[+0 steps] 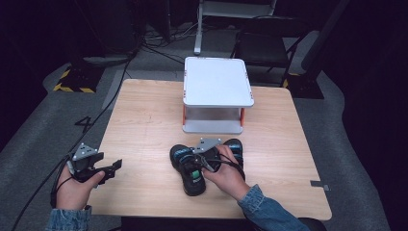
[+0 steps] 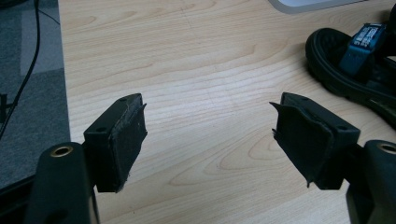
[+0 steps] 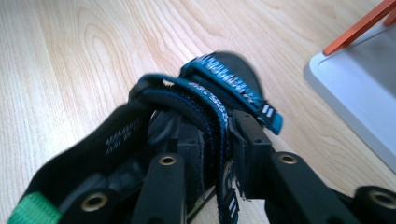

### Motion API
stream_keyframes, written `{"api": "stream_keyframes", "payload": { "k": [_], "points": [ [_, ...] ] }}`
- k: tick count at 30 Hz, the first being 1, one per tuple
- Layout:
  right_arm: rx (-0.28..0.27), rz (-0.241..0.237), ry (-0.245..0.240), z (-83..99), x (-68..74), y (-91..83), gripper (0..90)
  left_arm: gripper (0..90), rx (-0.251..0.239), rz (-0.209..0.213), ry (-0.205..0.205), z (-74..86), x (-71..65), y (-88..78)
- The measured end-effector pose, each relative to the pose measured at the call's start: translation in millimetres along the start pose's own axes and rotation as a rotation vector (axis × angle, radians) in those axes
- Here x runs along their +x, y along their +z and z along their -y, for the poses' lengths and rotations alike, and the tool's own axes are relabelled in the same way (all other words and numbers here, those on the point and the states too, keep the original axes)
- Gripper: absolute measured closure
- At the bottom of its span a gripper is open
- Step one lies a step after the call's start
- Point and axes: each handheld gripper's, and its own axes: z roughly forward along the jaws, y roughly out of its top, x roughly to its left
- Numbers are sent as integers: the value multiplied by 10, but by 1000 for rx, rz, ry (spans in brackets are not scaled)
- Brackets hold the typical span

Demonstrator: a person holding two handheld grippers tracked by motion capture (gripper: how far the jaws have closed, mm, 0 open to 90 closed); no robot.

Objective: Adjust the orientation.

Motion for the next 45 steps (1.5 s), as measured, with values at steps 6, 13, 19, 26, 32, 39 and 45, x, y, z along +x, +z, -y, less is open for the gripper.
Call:
{"api": "stream_keyframes", "payload": {
  "k": [6,13,19,26,32,39,45],
  "points": [
    [-89,19,32,-34,-27,-223,794,248,-1,14,7,-47,-10,58],
    [-203,90,95,-43,-177,-785,794,248,8,43,32,-164,-62,197],
    [-257,207,175,158,-409,-1274,793,248,13,79,62,-345,-147,412],
    [-250,357,268,508,-642,-1660,793,244,24,128,104,-541,-267,664],
    [-184,475,316,786,-777,-1729,793,244,23,167,126,-662,-348,811],
    [-65,529,323,1062,-860,-1519,792,242,31,193,158,-762,-426,916],
    [18,542,339,1255,-900,-1293,790,242,30,198,168,-783,-443,937]
  ]
}}
